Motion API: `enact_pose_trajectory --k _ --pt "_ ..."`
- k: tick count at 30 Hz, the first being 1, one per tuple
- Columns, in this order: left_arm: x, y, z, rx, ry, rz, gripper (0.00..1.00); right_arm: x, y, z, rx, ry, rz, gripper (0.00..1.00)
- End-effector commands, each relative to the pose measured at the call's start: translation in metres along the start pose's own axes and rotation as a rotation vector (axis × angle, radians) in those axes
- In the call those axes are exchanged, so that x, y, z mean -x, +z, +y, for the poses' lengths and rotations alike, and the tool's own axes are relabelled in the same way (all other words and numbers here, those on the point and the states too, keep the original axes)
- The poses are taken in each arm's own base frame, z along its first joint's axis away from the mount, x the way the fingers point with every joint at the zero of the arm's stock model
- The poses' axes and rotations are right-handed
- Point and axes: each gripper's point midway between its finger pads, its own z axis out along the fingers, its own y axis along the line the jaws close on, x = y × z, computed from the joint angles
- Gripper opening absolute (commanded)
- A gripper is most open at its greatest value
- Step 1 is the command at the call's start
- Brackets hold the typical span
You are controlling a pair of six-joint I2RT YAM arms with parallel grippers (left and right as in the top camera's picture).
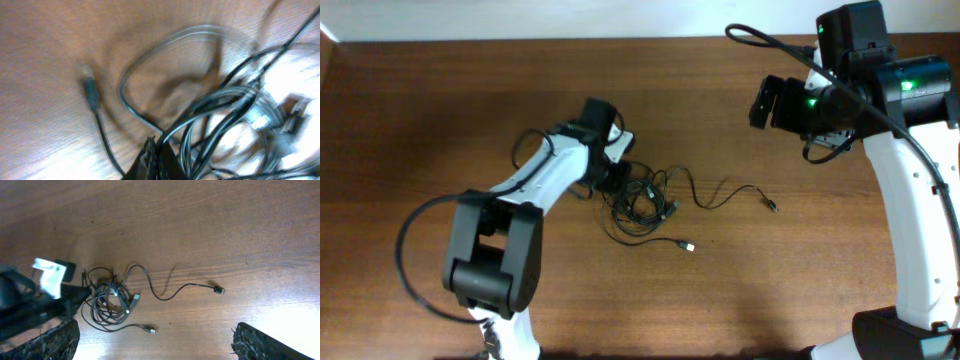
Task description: Untangle cables
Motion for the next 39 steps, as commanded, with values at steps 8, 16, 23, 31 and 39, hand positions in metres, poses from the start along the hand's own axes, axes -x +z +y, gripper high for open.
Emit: enact_pose_trajectory --k 8,16,23,31,39 --pt "0.092 -0.282 -0.103 -0.562 0.085 -0.446 0.00 0.012 -0.009 0.056 0.301 -0.105 -0.023 1.00" --pt "0.108 -0.389 -0.136 -0.771 0.139 -0.659 0.00 0.012 -0.006 0.083 0.444 -0.128 0.013 0.87" --pt "0.123 -0.400 -0.130 -0.735 0.104 -0.727 0.00 0.015 -0.019 0.139 0.690 -0.232 -0.007 0.83" --pt "0.137 -0.417 -0.130 -0.768 0.041 -0.781 0.00 -0.004 0.013 0.166 0.617 -0.215 0.052 0.73" --pt "0.143 -0.459 -0.124 -0.875 0.037 -0.868 0.00 0.019 0.080 0.153 0.455 -0.028 0.061 0.38"
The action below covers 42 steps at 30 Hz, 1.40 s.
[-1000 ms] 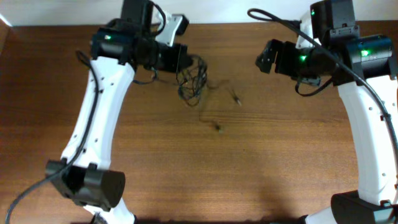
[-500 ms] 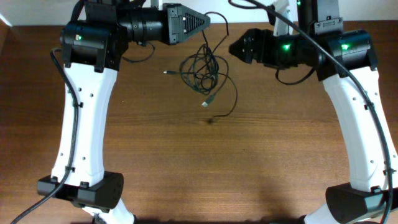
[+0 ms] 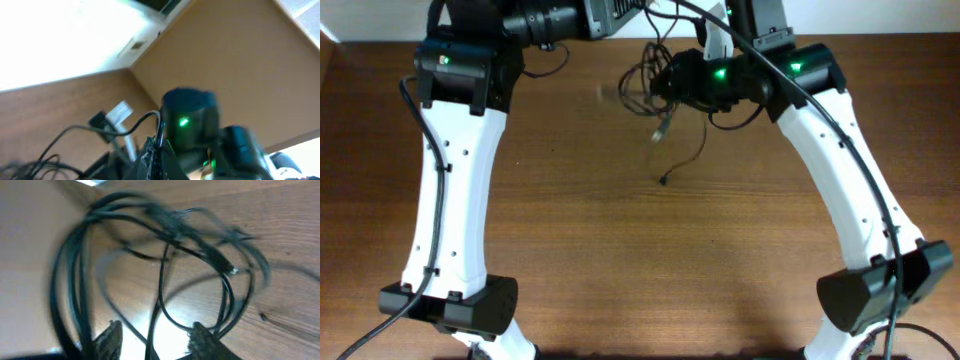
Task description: Untangle cables
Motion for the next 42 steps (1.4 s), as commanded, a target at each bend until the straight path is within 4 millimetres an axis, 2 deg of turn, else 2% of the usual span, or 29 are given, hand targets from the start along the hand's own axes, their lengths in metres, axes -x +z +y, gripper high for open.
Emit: enact_pose_trajectory --k 1,3,6,8,11,14,16,18,19,21,22,23,25,26,28,29,30,32,34,36,38,40,42 --pt "0.024 -0.029 -0.024 -0.064 -0.011 -0.062 0.00 0.013 0.003 -0.036 -0.145 0.069 -0.053 0.36" --pt "0.041 -0.052 -0.017 -0.034 -0.024 -0.124 0.00 0.018 -0.009 -0.062 -0.221 0.118 -0.068 0.21" --pt "0.063 -0.089 -0.007 0.020 -0.028 -0.213 0.00 0.015 -0.029 -0.104 -0.361 0.163 -0.056 0.04" --pt "0.075 -0.121 -0.001 0.072 -0.014 -0.277 0.00 0.009 -0.039 -0.122 -0.411 0.124 -0.016 0.04" --pt "0.080 -0.142 0.008 0.109 -0.014 -0.304 0.00 -0.005 -0.047 -0.131 -0.427 0.008 0.075 0.04" --pt "0.078 -0.165 0.045 0.269 -0.009 -0.337 0.00 -0.021 -0.068 -0.136 -0.428 -0.093 0.160 0.04" --pt "0.066 -0.175 0.079 0.443 -0.012 -0.331 0.00 -0.031 -0.088 -0.113 -0.310 -0.197 0.181 0.04" --pt "0.054 -0.175 0.092 0.518 -0.021 -0.297 0.00 -0.038 -0.104 -0.089 -0.217 -0.275 0.186 0.04" --pt "0.042 -0.173 0.102 0.575 -0.031 -0.258 0.00 -0.046 -0.118 -0.071 -0.169 -0.326 0.189 0.04" --pt "0.019 -0.167 0.115 0.667 -0.054 -0.179 0.00 -0.048 -0.132 -0.058 -0.167 -0.334 0.156 0.04" --pt "0.008 -0.163 0.119 0.695 -0.066 -0.138 0.00 -0.047 -0.137 -0.054 -0.164 -0.316 0.137 0.09" --pt "-0.007 -0.154 0.122 0.716 -0.069 -0.074 0.00 -0.046 -0.139 -0.053 -0.170 -0.287 0.127 0.23" --pt "-0.030 -0.140 0.127 0.739 -0.076 0.028 0.00 -0.041 -0.141 -0.063 -0.240 -0.193 0.099 0.27" --pt "-0.038 -0.133 0.126 0.734 -0.071 0.063 0.00 -0.036 -0.144 -0.076 -0.321 -0.127 0.068 0.28" --pt "-0.053 -0.111 0.115 0.681 -0.064 0.126 0.00 -0.026 -0.152 -0.097 -0.459 -0.013 -0.003 0.29" --pt "-0.053 -0.101 0.107 0.636 -0.048 0.132 0.00 -0.023 -0.152 -0.096 -0.453 -0.006 -0.014 0.29" --pt "-0.049 -0.086 0.092 0.549 -0.020 0.126 0.00 -0.022 -0.151 -0.094 -0.444 -0.009 -0.018 0.40" --pt "-0.037 -0.071 0.072 0.428 0.039 0.096 0.00 -0.023 -0.148 -0.087 -0.403 -0.028 -0.009 0.62" --pt "-0.009 -0.059 0.033 0.211 0.097 0.011 0.00 -0.022 -0.144 -0.077 -0.337 -0.071 0.002 0.77" --pt "0.013 -0.060 -0.009 -0.003 0.105 -0.036 0.00 -0.016 -0.141 -0.069 -0.293 -0.086 -0.016 0.79" --pt "0.022 -0.064 -0.044 -0.164 0.131 -0.032 0.00 -0.011 -0.136 -0.059 -0.232 -0.102 -0.026 0.79" --pt "0.026 -0.070 -0.072 -0.281 0.176 -0.011 0.00 -0.007 -0.121 -0.054 -0.171 -0.126 -0.002 0.79" --pt "0.027 -0.073 -0.083 -0.317 0.179 0.000 0.00 -0.008 -0.107 -0.055 -0.152 -0.119 0.037 0.79"
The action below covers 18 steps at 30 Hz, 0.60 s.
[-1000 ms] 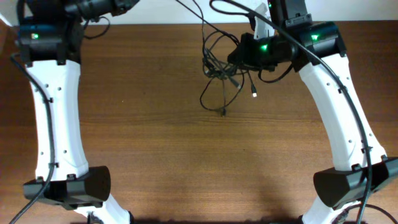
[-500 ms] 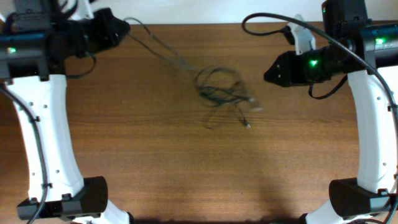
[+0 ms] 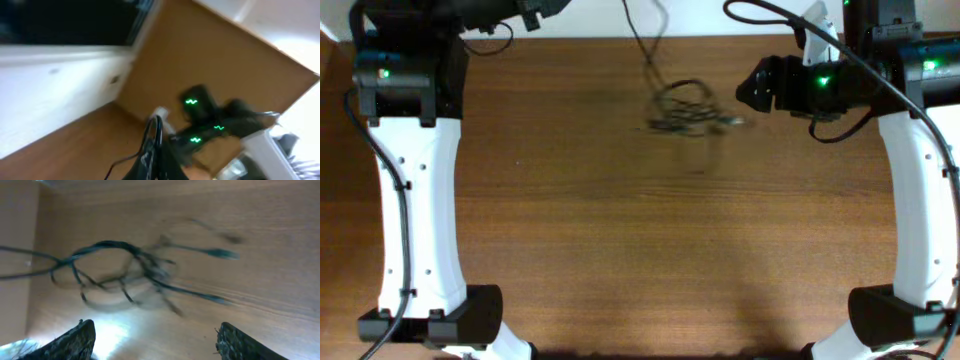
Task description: Untangle cables
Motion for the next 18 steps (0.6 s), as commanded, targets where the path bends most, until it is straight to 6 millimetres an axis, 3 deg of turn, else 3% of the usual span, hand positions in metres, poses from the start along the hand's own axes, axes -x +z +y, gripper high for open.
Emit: enact_pose_trajectory --k 1,2,5,7,9,11,13,15,16,18 --pt "-0.002 -0.005 -0.039 -0.147 -0.104 0.073 0.00 -0.001 0.030 0.010 0.077 -0.022 0.078 0.79" --pt "0.000 -0.005 -0.040 -0.150 -0.108 0.070 0.00 -0.001 0.039 0.009 0.070 -0.022 0.091 0.76" --pt "0.008 -0.006 -0.048 -0.165 -0.157 0.059 0.00 0.009 0.065 -0.030 -0.115 0.080 0.087 0.72" --pt "0.022 -0.008 -0.064 -0.195 -0.143 0.032 0.00 0.012 0.085 -0.041 -0.137 0.129 0.106 0.68" --pt "0.037 -0.013 -0.085 -0.234 -0.081 -0.019 0.00 0.007 0.107 -0.031 -0.070 0.135 0.161 0.60" --pt "0.046 -0.017 -0.097 -0.256 -0.023 -0.059 0.00 0.005 0.112 0.006 0.117 0.059 0.186 0.60" --pt "0.044 -0.014 -0.085 -0.232 -0.097 -0.052 0.00 0.008 0.097 0.036 0.269 -0.006 0.168 0.61" --pt "0.038 -0.009 -0.057 -0.162 -0.169 -0.051 0.00 0.007 0.072 0.058 0.353 -0.095 0.131 0.64" --pt "0.034 -0.007 -0.037 -0.097 -0.199 -0.067 0.00 0.005 0.063 0.063 0.357 -0.129 0.115 0.65" --pt "0.013 -0.007 0.028 0.166 -0.295 -0.108 0.00 0.001 0.052 0.057 0.292 -0.141 0.102 0.65"
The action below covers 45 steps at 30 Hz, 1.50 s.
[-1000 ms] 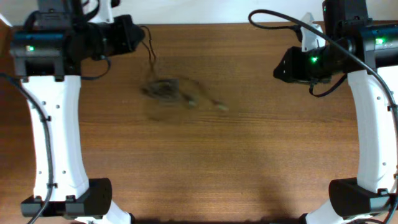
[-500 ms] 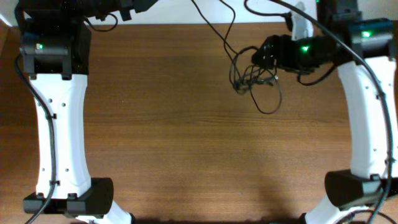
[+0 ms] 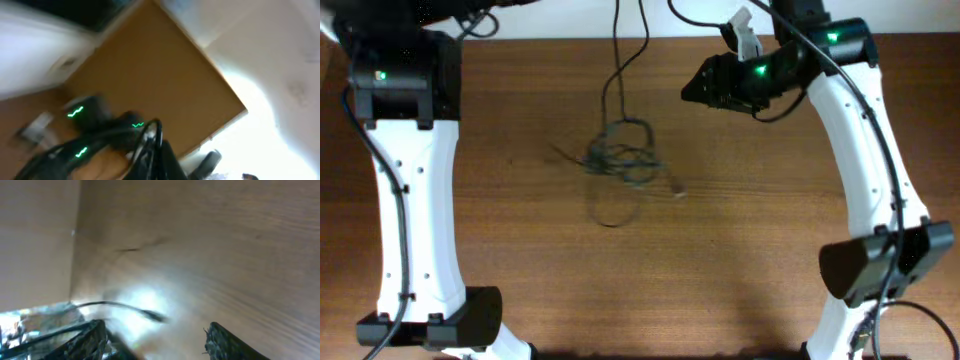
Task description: Untangle cables
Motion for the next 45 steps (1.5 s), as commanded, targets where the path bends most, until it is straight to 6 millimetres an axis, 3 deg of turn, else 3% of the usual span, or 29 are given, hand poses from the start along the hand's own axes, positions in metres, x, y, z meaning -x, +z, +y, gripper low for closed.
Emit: enact_pose_trajectory --k 1,2,5,7,10,12,13,14,15,16,18,20,22,25,27,30,34,41,42,45 --pt "0.011 -0.014 0.083 0.358 0.050 -0.160 0.00 -0.009 -0.033 0.019 -0.042 -0.090 -0.051 0.65" --pt "-0.001 -0.023 0.120 0.537 0.017 -0.162 0.00 -0.012 -0.034 0.007 -0.104 -0.062 -0.041 0.65" --pt "-0.057 -0.025 0.192 0.819 -0.060 0.009 0.00 -0.015 -0.041 -0.020 -0.243 0.009 -0.045 0.65" --pt "-0.097 -0.027 0.230 0.938 -0.120 0.156 0.00 -0.016 -0.043 -0.027 -0.280 0.022 -0.043 0.65" --pt "-0.165 -0.051 0.301 1.189 -0.227 0.432 0.00 -0.020 -0.046 -0.036 -0.335 0.034 -0.033 0.66" --pt "-0.189 -0.063 0.328 1.266 -0.244 0.554 0.00 -0.021 -0.047 -0.038 -0.348 0.037 -0.029 0.67" --pt "-0.202 -0.072 0.344 1.310 -0.250 0.624 0.09 -0.023 -0.047 -0.039 -0.353 0.041 -0.023 0.67" --pt "-0.211 -0.076 0.354 1.311 -0.239 0.691 0.34 -0.024 -0.047 -0.040 -0.358 0.043 -0.019 0.68" --pt "-0.218 -0.083 0.360 1.334 -0.226 0.747 0.69 -0.025 -0.048 -0.042 -0.373 0.046 -0.018 0.70" --pt "-0.216 -0.092 0.362 1.378 -0.205 0.764 0.77 -0.026 -0.049 -0.044 -0.385 0.049 -0.015 0.71" --pt "-0.211 -0.083 0.364 1.308 -0.109 0.797 0.75 -0.026 -0.049 -0.045 -0.392 0.050 -0.013 0.72" --pt "-0.214 -0.035 0.349 0.951 0.025 0.830 0.72 -0.026 -0.051 -0.048 -0.401 0.053 -0.016 0.74" --pt "-0.219 0.000 0.323 0.621 0.147 0.833 0.73 -0.027 -0.056 -0.054 -0.408 0.075 -0.014 0.75" --pt "-0.217 -0.004 0.318 0.561 0.205 0.848 0.79 -0.029 -0.067 -0.067 -0.421 0.122 -0.017 0.75" --pt "-0.226 -0.005 0.318 0.555 0.175 0.874 0.75 -0.030 -0.074 -0.075 -0.428 0.151 -0.023 0.75" --pt "-0.259 0.010 0.324 0.542 0.174 0.960 0.65 -0.030 -0.077 -0.078 -0.432 0.159 -0.024 0.75" --pt "-0.288 0.027 0.359 0.693 0.163 0.983 0.58 -0.030 -0.077 -0.078 -0.431 0.159 -0.024 0.75" --pt "-0.334 0.048 0.383 0.681 0.164 0.994 0.53 -0.031 -0.077 -0.078 -0.432 0.161 -0.021 0.75" --pt "-0.341 0.050 0.386 0.678 0.163 0.997 0.50 -0.031 -0.077 -0.078 -0.432 0.161 -0.021 0.75" --pt "-0.345 0.054 0.387 0.681 0.158 0.987 0.27 -0.031 -0.077 -0.078 -0.432 0.161 -0.021 0.75"
